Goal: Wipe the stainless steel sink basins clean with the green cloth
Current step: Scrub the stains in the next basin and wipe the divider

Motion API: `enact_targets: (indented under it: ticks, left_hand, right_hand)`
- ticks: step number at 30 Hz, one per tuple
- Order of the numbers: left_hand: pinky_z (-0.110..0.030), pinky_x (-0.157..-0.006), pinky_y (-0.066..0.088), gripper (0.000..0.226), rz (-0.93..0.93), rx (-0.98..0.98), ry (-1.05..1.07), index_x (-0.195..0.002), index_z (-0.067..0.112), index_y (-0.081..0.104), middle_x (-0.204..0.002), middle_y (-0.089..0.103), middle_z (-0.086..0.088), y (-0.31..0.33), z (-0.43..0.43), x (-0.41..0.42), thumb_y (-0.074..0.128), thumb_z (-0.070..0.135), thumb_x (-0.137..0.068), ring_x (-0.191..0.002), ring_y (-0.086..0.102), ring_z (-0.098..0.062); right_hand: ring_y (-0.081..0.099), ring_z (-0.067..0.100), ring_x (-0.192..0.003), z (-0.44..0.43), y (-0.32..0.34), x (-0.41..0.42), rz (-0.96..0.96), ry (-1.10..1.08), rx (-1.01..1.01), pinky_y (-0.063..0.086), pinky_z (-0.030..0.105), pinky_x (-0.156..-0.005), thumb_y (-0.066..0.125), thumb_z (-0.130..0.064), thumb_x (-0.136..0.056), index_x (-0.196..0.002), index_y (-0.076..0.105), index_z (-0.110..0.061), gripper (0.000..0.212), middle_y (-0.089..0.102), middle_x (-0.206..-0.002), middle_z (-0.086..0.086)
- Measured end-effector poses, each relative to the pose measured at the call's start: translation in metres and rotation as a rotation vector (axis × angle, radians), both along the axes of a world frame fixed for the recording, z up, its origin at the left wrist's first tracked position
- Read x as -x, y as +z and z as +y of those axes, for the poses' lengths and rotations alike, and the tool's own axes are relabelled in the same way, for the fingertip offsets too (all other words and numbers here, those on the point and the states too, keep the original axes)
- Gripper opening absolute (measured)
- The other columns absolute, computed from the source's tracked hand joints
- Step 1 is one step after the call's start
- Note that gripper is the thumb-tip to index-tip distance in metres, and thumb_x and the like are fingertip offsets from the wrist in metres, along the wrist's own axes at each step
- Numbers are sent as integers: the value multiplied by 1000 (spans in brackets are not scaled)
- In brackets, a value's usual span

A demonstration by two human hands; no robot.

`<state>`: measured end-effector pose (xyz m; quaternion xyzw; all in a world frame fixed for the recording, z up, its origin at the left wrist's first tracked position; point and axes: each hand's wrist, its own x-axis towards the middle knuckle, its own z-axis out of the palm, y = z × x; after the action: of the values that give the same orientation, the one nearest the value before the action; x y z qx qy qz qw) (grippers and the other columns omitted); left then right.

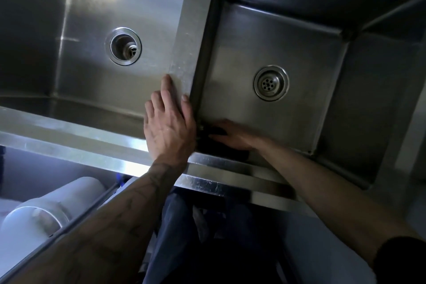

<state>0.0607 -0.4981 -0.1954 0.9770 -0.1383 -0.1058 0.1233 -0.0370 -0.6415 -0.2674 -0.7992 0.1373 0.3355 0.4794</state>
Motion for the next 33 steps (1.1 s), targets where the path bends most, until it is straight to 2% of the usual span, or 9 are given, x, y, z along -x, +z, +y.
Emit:
enact_targets:
  ticks: [2, 5, 7, 13, 16, 18, 25, 30, 33]
  left_hand:
    - [-53, -94, 48, 58, 1, 4, 1, -160, 12, 36, -122, 57, -15, 0, 0, 0, 37, 41, -110, -111, 54, -36]
    - [-53, -95, 48, 59, -1, 8, -4, -162, 12, 34, -122, 57, -15, -1, -1, 0, 36, 41, -110, -111, 54, -37]
    - [-53, -94, 48, 59, -5, 8, -10, -162, 12, 33, -122, 57, -15, -1, 0, -1, 35, 41, -110, -110, 54, -37]
    - [-55, -95, 49, 61, -1, 2, -15, -162, 12, 33, -124, 57, -17, -1, 0, -1, 34, 42, -109, -111, 55, -38]
    - [-55, -98, 48, 60, 0, 4, -22, -163, 12, 32, -125, 57, -17, -3, 0, -2, 34, 41, -110, -110, 54, -38]
    - [-55, -98, 47, 61, 5, 2, -24, -163, 12, 30, -126, 56, -17, -3, 1, -1, 34, 41, -110, -111, 54, -38]
    - [-56, -96, 49, 60, -2, 10, -15, -163, 13, 30, -124, 55, -16, -2, 0, -1, 35, 40, -110, -111, 54, -39]
    - [-57, -95, 50, 60, 9, 7, -23, -164, 14, 28, -126, 54, -16, -1, 0, 0, 32, 42, -110, -111, 54, -38]
    - [-56, -95, 49, 60, -6, 18, -19, -163, 13, 30, -126, 55, -17, -1, 0, 0, 33, 40, -110, -112, 54, -39]
  right_hand:
    - [59, 24, -123, -2, 0, 1, 11, -14, -4, 46, 34, -103, 56, -40, -103, -133, 63, -14, 40, 63, -133, 5]
    - [51, -24, -97, -1, 6, 11, 19, -65, -41, 32, -3, -87, 59, -28, -104, -131, 62, -15, 31, 56, -116, -20]
    - [50, -24, -94, 1, 9, 16, -78, -48, -65, 32, 1, -85, 60, -30, -103, -128, 62, -17, 28, 57, -110, -23]
    - [58, 26, -123, -13, -9, 21, -6, -4, 31, 43, 35, -102, 57, -33, -104, -135, 62, -12, 38, 63, -134, 11]
    - [58, -8, -98, -11, 9, 29, -40, -44, 25, 41, 16, -88, 59, -35, -102, -125, 66, -15, 31, 65, -111, -10]
    - [54, -9, -94, -12, 14, 35, -62, -44, -19, 35, 3, -84, 60, -36, -102, -124, 65, -19, 29, 59, -108, -19]
    - [63, 29, -112, -22, 12, 33, 5, -48, 57, 47, 44, -100, 59, -40, -101, -124, 69, -12, 37, 69, -122, 11]
    - [60, 7, -109, -20, 51, 50, -46, -125, -68, 45, 24, -100, 59, -51, -97, -116, 65, -31, 29, 62, -113, -10]
    - [60, 13, -110, -25, 33, 47, -57, -90, -54, 48, 39, -102, 51, -64, -92, -118, 65, -25, 49, 63, -116, -7]
